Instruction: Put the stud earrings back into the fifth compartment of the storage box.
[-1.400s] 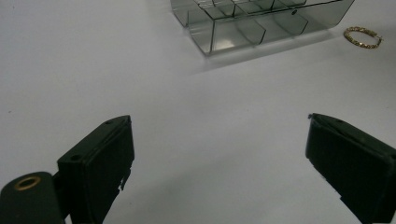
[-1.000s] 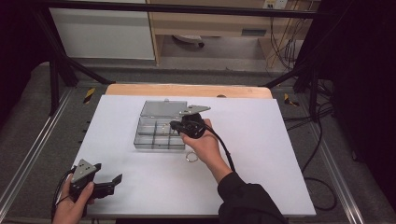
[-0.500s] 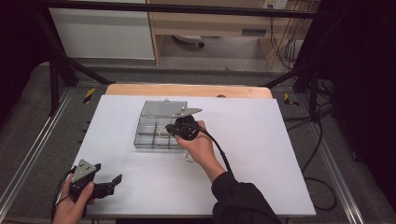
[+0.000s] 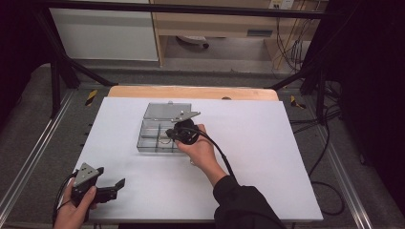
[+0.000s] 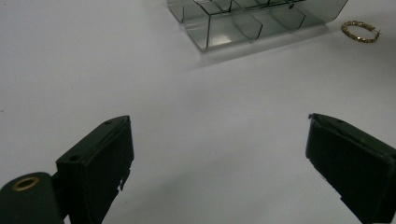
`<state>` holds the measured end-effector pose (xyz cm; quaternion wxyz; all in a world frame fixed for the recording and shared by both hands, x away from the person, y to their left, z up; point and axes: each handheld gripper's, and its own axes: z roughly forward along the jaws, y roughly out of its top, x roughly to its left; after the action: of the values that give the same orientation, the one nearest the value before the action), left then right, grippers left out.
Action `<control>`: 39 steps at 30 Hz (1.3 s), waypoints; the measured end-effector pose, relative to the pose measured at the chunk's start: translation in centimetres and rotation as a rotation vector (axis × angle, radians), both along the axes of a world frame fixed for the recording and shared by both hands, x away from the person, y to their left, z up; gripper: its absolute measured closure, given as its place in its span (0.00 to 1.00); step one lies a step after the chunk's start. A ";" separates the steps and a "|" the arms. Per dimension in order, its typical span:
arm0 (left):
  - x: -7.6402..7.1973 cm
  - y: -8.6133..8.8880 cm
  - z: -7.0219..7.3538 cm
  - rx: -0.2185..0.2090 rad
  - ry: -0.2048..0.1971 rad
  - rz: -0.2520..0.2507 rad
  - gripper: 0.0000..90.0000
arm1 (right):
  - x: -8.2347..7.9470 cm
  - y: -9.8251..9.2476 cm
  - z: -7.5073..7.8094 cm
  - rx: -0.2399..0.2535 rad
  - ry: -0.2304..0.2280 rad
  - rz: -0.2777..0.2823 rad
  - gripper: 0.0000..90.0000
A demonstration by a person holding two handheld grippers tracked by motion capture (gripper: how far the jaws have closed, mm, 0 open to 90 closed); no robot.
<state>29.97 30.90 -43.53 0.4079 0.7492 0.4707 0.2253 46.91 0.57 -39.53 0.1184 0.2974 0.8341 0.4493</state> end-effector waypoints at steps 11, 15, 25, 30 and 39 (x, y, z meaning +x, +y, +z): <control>0.0 0.0 0.0 -0.002 0.002 -0.001 0.09 | -0.2 0.4 -0.3 -0.042 0.000 0.012 0.96; 0.0 0.0 0.0 -0.001 0.002 0.000 0.09 | -0.2 0.4 -0.3 -0.055 -0.002 0.016 0.96; 0.0 0.0 -0.1 0.001 0.003 -0.002 0.09 | 0.0 0.9 -0.6 -0.079 0.009 0.008 0.96; 0.0 0.0 -0.1 0.006 0.004 -0.008 0.09 | 0.3 1.3 -0.9 -0.088 0.008 -0.011 0.96; 0.0 0.0 0.0 0.002 0.002 -0.007 0.09 | 0.8 1.9 -1.3 -0.094 0.022 -0.040 0.96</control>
<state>29.99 30.90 -43.57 0.4074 0.7515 0.4681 0.2238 47.72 2.43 -40.80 0.1319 0.3130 0.8495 0.4038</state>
